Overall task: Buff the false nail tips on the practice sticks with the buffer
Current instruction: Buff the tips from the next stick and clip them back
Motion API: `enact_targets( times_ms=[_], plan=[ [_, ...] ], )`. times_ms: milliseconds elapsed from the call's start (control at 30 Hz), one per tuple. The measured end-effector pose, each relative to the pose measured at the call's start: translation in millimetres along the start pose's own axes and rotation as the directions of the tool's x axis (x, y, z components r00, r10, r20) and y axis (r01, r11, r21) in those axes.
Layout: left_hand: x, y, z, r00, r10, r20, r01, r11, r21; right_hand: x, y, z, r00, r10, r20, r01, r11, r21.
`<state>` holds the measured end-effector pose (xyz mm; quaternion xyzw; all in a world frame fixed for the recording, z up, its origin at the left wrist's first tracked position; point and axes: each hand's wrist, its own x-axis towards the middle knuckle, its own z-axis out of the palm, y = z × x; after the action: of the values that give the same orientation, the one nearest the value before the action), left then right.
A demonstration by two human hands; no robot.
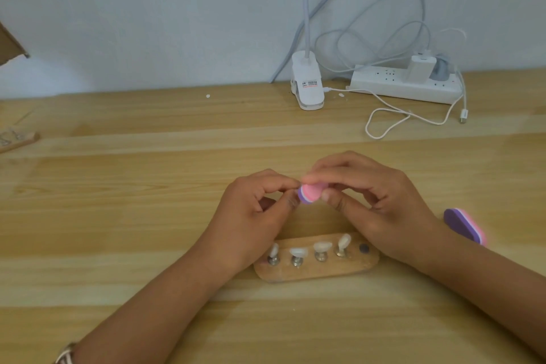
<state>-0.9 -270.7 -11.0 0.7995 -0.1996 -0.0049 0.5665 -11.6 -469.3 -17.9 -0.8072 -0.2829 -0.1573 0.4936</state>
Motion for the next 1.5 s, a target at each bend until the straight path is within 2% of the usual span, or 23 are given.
enact_targets(
  times_ms=[167, 333, 467, 600, 700, 867, 967, 1100, 1200, 1333, 1433, 1500],
  plan=[
    [1.1, -1.8, -0.4, 1.000, -0.009, -0.001, 0.009, 1.000, -0.015, 2.1, 2.7, 0.1, 0.998, 0.030, -0.050, -0.029, 0.999, 0.019],
    [0.3, -1.6, -1.0, 1.000, -0.020, 0.017, 0.021, 1.000, -0.021, -1.5, 2.4, -0.9, 1.000, 0.023, -0.003, -0.022, 0.998, 0.063],
    [1.3, -3.1, -1.5, 0.999, -0.035, 0.005, 0.035, 0.999, -0.035, -0.4, 4.3, 0.9, 0.999, 0.024, -0.044, -0.022, 0.998, 0.050],
    [0.5, -2.3, -1.4, 1.000, -0.031, 0.006, 0.031, 0.998, -0.047, -1.6, 3.6, 1.7, 0.999, -0.032, -0.016, 0.032, 0.999, -0.011],
    [0.3, -3.2, -1.3, 1.000, -0.027, -0.011, 0.027, 0.999, -0.044, 0.0, 5.0, -0.4, 0.997, 0.012, -0.078, -0.012, 1.000, -0.001],
    [-0.4, -0.6, -2.2, 1.000, -0.022, -0.003, 0.022, 0.999, -0.043, -1.6, 5.0, -1.2, 0.997, 0.016, -0.078, -0.017, 1.000, -0.019],
    [0.8, -2.7, -2.0, 0.999, -0.029, -0.019, 0.029, 0.999, -0.040, -1.2, 3.6, -1.3, 0.988, 0.034, -0.150, -0.034, 0.999, 0.002],
    [-0.1, -2.1, -0.6, 1.000, -0.029, -0.012, 0.028, 0.998, -0.056, -3.3, 0.2, 1.8, 0.994, -0.094, -0.047, 0.090, 0.992, -0.086],
    [-0.3, -2.5, -0.6, 1.000, -0.027, -0.013, 0.026, 0.999, -0.046, -2.0, 1.8, 0.0, 0.996, -0.051, -0.070, 0.048, 0.997, -0.055],
    [-0.7, -0.9, -1.1, 0.998, -0.051, -0.022, 0.050, 0.998, -0.049, -3.8, -0.3, 2.1, 0.995, -0.096, 0.001, 0.096, 0.993, -0.064],
    [0.1, -0.5, -1.1, 0.998, -0.061, -0.022, 0.059, 0.997, -0.049, -2.0, 2.1, -1.3, 0.998, -0.022, -0.065, 0.021, 1.000, -0.022],
    [0.1, 0.3, -1.0, 0.997, -0.068, -0.022, 0.066, 0.996, -0.064, -2.9, 0.4, -1.3, 0.998, -0.035, -0.056, 0.033, 0.999, -0.027]
  ],
)
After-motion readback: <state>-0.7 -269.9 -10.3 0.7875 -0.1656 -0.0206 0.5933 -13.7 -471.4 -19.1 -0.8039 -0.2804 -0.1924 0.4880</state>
